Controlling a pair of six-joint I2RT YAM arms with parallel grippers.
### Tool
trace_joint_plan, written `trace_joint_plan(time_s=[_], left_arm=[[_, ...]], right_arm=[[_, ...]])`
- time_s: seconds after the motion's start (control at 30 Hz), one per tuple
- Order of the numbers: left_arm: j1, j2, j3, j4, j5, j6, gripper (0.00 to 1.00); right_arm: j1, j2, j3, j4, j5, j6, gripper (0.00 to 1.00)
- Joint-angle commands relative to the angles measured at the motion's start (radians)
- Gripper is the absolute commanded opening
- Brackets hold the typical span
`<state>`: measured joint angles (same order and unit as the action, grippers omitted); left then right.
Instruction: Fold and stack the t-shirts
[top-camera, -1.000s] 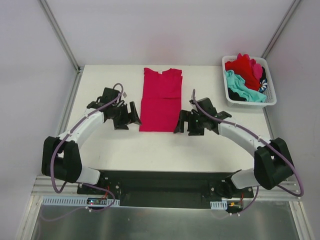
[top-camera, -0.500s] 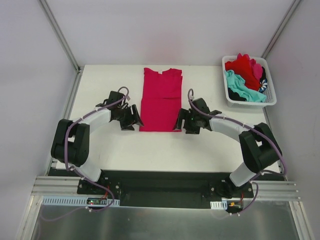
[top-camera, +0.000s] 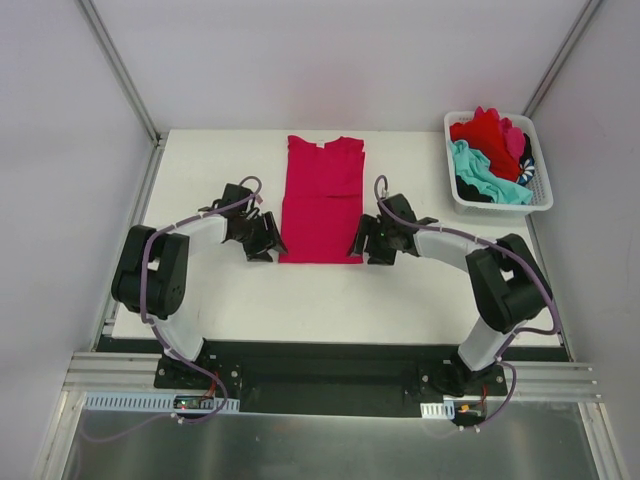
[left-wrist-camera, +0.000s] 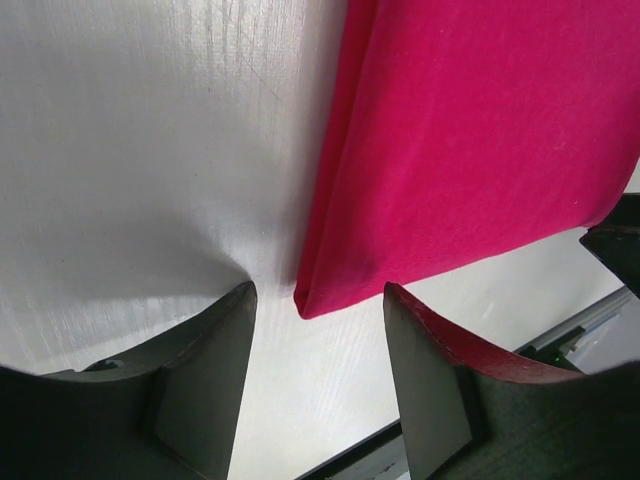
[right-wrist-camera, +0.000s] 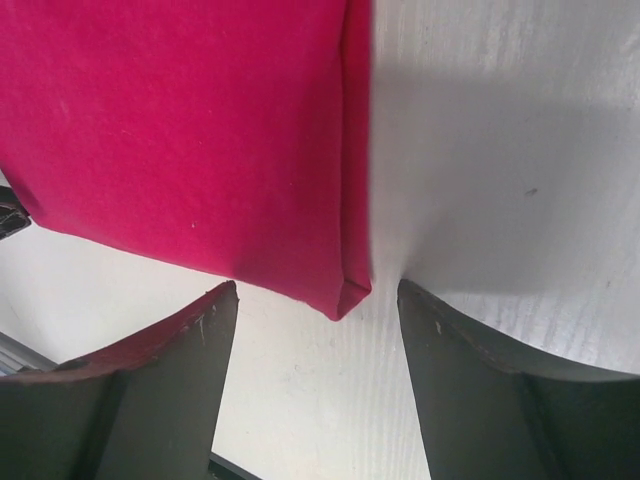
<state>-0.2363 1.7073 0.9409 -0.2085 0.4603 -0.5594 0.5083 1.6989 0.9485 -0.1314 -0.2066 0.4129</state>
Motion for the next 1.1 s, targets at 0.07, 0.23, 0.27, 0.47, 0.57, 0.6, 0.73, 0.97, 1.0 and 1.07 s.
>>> trace_joint_plan(time_s=[0.07, 0.23, 0.27, 0.47, 0.57, 0.6, 0.73, 0.97, 1.0, 1.07], left_arm=[[-0.005, 0.017, -0.007, 0.018, -0.017, -0.027, 0.45], [-0.005, 0.054, 0.006, 0.018, 0.008, -0.027, 0.34], [-0.005, 0.055, 0.003, 0.020, 0.006, -0.030, 0.34], [-0.009, 0.052, -0.025, 0.020, -0.009, -0.030, 0.10], [-0.021, 0.054, -0.034, 0.018, -0.020, -0.034, 0.00], [-0.024, 0.054, -0.037, 0.018, -0.025, -0.036, 0.00], [-0.066, -0.021, -0.106, 0.014, -0.067, -0.077, 0.00], [-0.196, -0.251, -0.304, -0.023, -0.175, -0.227, 0.00], [-0.214, -0.327, -0.326, -0.040, -0.195, -0.250, 0.00], [-0.239, -0.409, -0.385, -0.084, -0.227, -0.315, 0.00]], right_arm=[[-0.001, 0.047, 0.009, 0.018, 0.004, 0.021, 0.63], [0.001, 0.058, -0.007, 0.024, -0.011, 0.032, 0.51], [-0.001, 0.056, -0.011, 0.023, -0.011, 0.030, 0.47], [-0.002, 0.061, -0.037, 0.024, -0.017, 0.017, 0.17], [-0.002, 0.062, -0.057, 0.023, -0.031, 0.004, 0.00], [-0.002, 0.059, -0.068, 0.023, -0.033, 0.000, 0.00], [-0.001, -0.004, -0.143, -0.004, -0.042, -0.016, 0.00], [0.047, -0.277, -0.373, -0.063, -0.054, -0.006, 0.00], [0.059, -0.315, -0.404, -0.112, -0.047, -0.005, 0.00], [0.088, -0.439, -0.428, -0.170, -0.011, 0.001, 0.00]])
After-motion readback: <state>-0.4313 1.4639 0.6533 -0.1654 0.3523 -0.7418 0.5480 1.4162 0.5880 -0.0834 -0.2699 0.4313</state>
